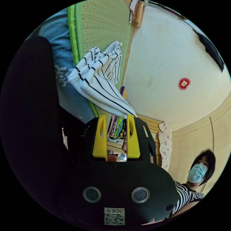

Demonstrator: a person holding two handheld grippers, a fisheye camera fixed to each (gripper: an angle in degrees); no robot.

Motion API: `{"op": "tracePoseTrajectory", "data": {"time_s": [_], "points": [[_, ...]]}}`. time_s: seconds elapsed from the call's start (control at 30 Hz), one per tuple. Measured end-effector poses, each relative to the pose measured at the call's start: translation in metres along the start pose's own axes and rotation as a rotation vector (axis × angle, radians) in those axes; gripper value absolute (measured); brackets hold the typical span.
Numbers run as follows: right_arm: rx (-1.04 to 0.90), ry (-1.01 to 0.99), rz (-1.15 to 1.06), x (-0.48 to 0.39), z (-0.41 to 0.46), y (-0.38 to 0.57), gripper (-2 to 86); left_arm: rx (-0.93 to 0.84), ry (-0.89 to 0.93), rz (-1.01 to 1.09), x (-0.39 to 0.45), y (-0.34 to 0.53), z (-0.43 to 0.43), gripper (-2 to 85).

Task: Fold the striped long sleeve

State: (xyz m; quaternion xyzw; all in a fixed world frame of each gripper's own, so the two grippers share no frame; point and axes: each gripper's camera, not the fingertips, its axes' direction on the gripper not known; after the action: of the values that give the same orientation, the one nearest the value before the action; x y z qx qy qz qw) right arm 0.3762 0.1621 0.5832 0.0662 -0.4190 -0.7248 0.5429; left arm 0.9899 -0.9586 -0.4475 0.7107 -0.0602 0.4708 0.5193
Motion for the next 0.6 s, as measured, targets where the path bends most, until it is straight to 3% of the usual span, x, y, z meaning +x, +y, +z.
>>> {"op": "tracePoseTrajectory", "data": {"time_s": [0.6], "points": [[0.008, 0.018, -0.009, -0.017, -0.003, -0.003, 3.6, 0.230, -0.027, -0.111, -0.015, 0.012, -0.033, 12.7]]}}
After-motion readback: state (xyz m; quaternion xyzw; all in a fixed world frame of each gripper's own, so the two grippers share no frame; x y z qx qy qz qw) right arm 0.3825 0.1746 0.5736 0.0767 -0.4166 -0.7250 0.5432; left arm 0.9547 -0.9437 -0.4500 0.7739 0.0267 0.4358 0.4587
